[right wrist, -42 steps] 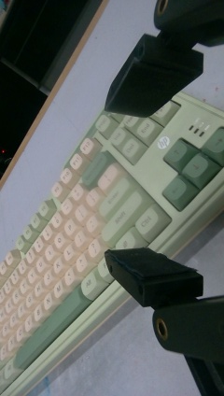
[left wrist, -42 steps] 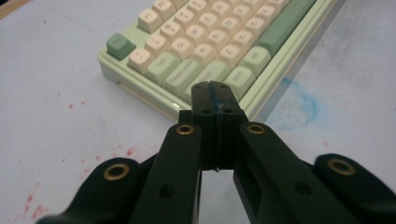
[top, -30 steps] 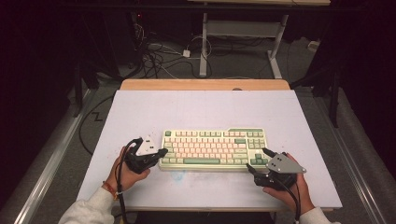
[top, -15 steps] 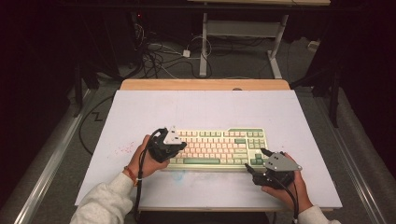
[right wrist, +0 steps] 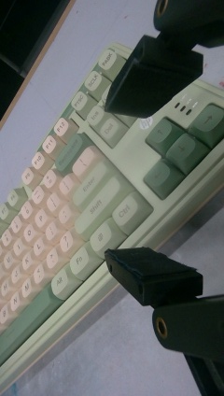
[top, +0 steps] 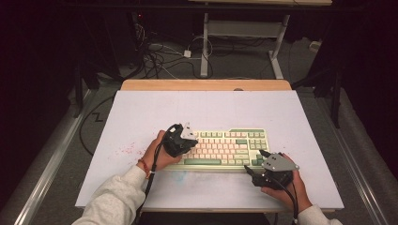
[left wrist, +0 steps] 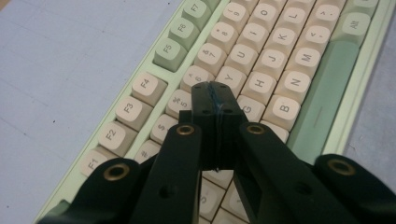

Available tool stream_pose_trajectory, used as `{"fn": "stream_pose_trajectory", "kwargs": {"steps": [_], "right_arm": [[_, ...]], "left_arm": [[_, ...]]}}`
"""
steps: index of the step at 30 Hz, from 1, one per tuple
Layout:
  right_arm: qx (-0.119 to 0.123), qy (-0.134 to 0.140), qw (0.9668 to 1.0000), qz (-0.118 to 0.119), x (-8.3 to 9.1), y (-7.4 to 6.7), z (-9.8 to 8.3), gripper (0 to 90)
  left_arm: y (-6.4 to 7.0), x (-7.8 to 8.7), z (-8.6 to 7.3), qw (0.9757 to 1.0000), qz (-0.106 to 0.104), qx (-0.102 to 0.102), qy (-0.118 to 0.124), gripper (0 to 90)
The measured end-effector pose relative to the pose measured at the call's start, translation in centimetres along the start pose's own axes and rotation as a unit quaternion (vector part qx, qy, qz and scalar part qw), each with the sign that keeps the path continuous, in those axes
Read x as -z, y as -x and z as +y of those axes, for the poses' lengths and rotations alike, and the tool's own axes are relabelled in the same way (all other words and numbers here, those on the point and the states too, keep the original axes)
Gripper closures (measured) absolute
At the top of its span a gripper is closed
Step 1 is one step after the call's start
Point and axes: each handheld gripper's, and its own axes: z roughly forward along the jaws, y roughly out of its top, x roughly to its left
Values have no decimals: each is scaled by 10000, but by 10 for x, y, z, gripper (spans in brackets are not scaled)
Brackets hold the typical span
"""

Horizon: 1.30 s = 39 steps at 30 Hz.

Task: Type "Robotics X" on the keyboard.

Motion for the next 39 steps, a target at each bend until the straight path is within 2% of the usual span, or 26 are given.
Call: {"fn": "stream_pose_trajectory", "kwargs": {"steps": [6,16,18,21,23,31,36,39], "right_arm": [[6,-4,10000,-8,1,-1,0,249],[37,-36,10000,-3,2,-1,-1,252],[43,-53,10000,0,1,-1,-1,251],[37,-112,9999,-7,0,-1,-2,251],[28,-97,9999,-7,1,0,-2,252],[-1,-80,10000,-32,2,1,-2,253],[-15,-46,10000,-65,5,0,-2,253],[14,-41,10000,-62,6,-1,-1,253]], "left_arm": [[1,-9,6,10000,-49,-15,-22,877],[0,-17,9,9999,-13,-49,-126,876],[0,-20,9,9997,-57,-86,-241,877],[3,-20,12,9995,26,-155,-281,876],[3,-17,12,9996,44,-183,-233,869],[-3,-6,10,9999,139,-2,13,846],[-4,0,8,9995,211,124,175,796],[-3,5,8,9991,310,99,267,748]]}}
